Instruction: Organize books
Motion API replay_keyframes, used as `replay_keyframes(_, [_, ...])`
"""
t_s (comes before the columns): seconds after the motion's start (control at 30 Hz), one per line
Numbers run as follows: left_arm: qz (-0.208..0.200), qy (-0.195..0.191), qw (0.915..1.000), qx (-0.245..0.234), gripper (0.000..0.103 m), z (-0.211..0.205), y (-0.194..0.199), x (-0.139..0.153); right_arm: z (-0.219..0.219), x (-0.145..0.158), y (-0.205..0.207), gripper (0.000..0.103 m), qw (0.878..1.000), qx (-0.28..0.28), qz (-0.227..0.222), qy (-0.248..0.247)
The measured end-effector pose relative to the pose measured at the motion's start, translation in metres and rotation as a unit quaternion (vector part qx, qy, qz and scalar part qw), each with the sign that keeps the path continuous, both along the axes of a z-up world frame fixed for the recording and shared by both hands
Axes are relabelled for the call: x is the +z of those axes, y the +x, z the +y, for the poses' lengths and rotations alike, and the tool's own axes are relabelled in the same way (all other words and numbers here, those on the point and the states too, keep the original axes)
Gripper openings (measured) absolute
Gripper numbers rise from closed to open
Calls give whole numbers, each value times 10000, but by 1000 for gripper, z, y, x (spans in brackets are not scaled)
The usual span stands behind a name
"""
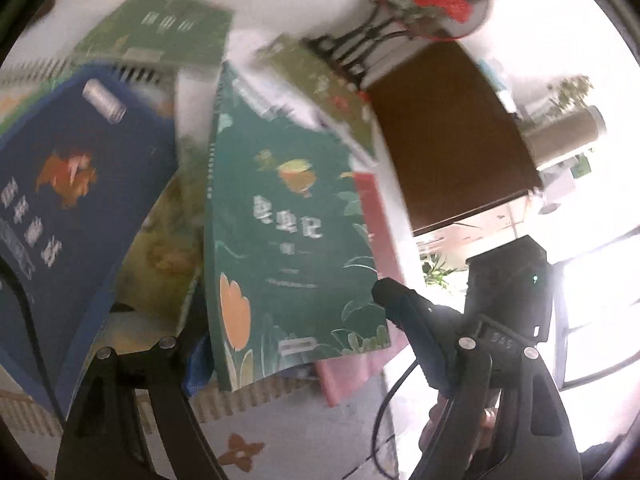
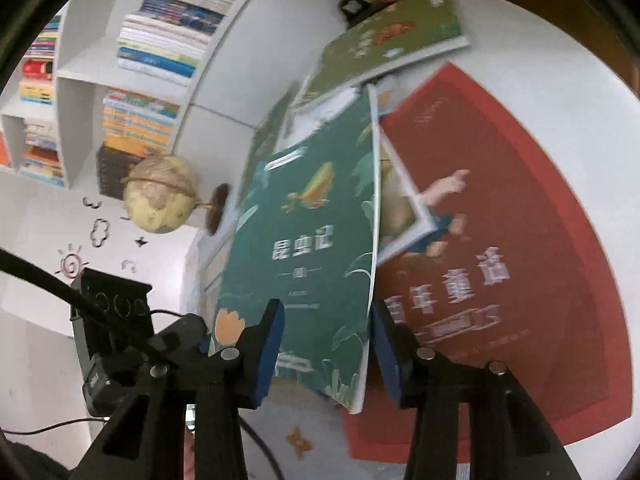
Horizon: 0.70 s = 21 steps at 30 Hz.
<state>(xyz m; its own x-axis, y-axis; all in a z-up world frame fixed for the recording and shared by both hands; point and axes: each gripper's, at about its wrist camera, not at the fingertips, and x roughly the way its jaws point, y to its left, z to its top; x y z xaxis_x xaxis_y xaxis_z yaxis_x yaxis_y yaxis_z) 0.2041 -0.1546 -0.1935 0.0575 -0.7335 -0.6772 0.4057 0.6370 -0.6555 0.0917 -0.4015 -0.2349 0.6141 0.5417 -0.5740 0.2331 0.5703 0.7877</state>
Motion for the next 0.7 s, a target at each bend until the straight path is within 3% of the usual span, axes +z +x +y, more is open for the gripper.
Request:
replay_keyframes(0.1, [-80, -511, 9986, -83, 79, -7, 4, 16, -10, 17, -6, 44, 9993, -203, -284, 161])
replay_keyframes(0.2, [491, -1135, 9923, -50, 75, -14, 14, 15, -15, 19, -4, 44, 9990, -113, -263, 342])
replay_keyframes(0.27, [399, -1112, 9930, -62, 75, -19, 17, 16, -10, 18, -1, 54, 9998, -22, -104, 184])
replay_keyframes(0.33, [356, -1094, 9933, -71, 75, -20, 18, 16, -11, 12, 0, 55, 9996, -50, -60, 281])
replay_keyframes(0.53, [471, -1176, 9919, -4, 75, -15, 24, 11, -28, -14, 4, 55, 9894, -497, 17, 1361])
replay_keyframes(0.63, [445, -1145, 9924, 15, 75, -14, 27, 9, -40, -25, 10, 55, 9737, -1137, -76, 1971])
replay_keyframes(0.7, [397, -1073, 9934, 12, 75, -13, 28, 8, -42, -30, 15, 36, 9647, -1387, -151, 2232])
